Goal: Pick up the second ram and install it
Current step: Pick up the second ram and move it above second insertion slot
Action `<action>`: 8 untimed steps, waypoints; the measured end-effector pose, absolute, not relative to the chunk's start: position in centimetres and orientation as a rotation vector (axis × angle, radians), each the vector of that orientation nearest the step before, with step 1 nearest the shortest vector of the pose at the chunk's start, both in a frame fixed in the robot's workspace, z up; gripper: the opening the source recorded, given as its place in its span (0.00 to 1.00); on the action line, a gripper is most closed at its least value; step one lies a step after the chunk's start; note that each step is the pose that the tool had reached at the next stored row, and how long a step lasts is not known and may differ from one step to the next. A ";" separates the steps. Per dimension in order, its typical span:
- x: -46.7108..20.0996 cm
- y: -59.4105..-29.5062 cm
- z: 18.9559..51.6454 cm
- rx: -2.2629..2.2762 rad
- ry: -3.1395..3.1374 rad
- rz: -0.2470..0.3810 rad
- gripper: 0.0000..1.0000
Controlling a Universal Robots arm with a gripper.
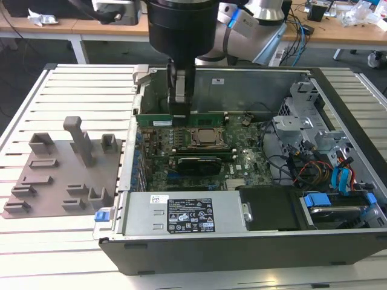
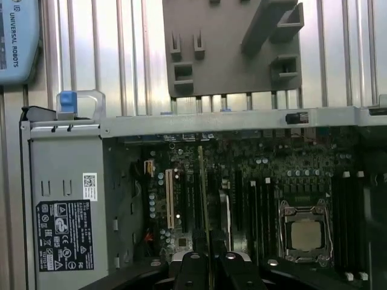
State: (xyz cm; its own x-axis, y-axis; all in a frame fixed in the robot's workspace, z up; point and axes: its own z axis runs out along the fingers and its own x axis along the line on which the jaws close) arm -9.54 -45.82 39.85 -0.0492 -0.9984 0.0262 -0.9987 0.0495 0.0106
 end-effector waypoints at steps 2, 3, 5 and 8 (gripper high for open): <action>-8.1 -45.7 39.8 2.147 -2.256 0.017 0.14; -7.6 -45.7 39.8 2.147 -2.256 0.018 0.14; -6.5 -45.7 39.7 2.147 -2.255 0.018 0.14; -4.8 -45.5 39.5 2.146 -2.254 0.020 0.14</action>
State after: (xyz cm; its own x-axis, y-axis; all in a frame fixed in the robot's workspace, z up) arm -4.77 -45.51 39.51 -0.0491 -0.9983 0.0300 -0.9987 0.0495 0.0111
